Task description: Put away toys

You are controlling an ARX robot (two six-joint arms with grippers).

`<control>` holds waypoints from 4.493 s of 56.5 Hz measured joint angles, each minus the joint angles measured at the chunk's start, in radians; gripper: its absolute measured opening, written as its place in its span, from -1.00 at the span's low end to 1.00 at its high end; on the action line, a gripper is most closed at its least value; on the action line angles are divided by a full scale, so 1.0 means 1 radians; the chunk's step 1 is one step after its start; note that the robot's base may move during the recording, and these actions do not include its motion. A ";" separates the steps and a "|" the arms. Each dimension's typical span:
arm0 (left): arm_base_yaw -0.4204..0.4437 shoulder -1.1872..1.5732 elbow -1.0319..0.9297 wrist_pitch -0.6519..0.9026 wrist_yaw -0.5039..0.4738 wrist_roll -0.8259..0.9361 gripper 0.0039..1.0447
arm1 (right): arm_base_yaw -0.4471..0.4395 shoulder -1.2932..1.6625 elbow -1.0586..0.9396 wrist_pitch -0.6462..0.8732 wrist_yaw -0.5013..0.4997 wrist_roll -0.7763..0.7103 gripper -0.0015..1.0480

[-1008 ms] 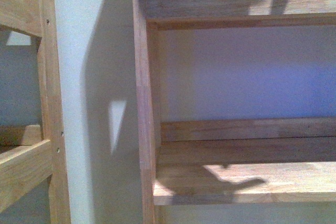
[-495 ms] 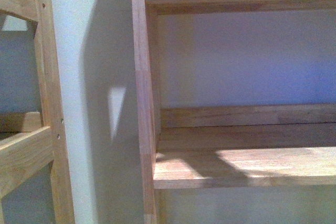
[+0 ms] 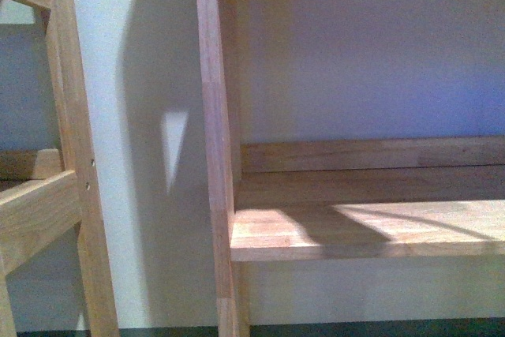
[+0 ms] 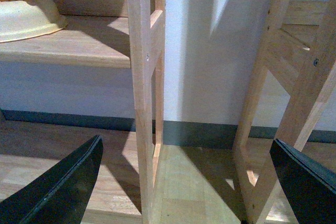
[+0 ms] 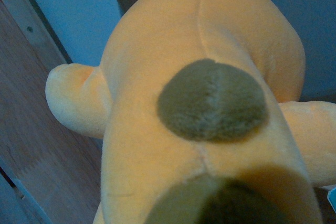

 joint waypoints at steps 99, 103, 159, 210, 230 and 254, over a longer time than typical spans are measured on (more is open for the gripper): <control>0.000 0.000 0.000 0.000 0.000 0.000 0.89 | -0.029 0.281 0.323 -0.087 -0.165 0.168 -0.65; 0.000 0.000 0.000 0.000 0.000 0.000 0.89 | -0.034 0.297 0.323 -0.072 -0.166 0.185 -0.65; 0.000 0.000 0.000 0.000 0.000 0.000 0.89 | -0.010 0.303 0.379 -0.033 -0.187 0.249 0.99; 0.000 0.000 0.000 0.000 0.000 0.000 0.89 | 0.005 -0.180 -0.320 0.321 -0.082 0.056 0.99; 0.000 0.000 0.000 0.000 0.000 0.000 0.89 | -0.003 -0.517 -0.801 0.475 -0.028 -0.147 0.99; 0.000 0.000 0.000 0.000 0.000 0.000 0.89 | -0.043 -0.895 -1.312 0.467 -0.054 -0.245 0.99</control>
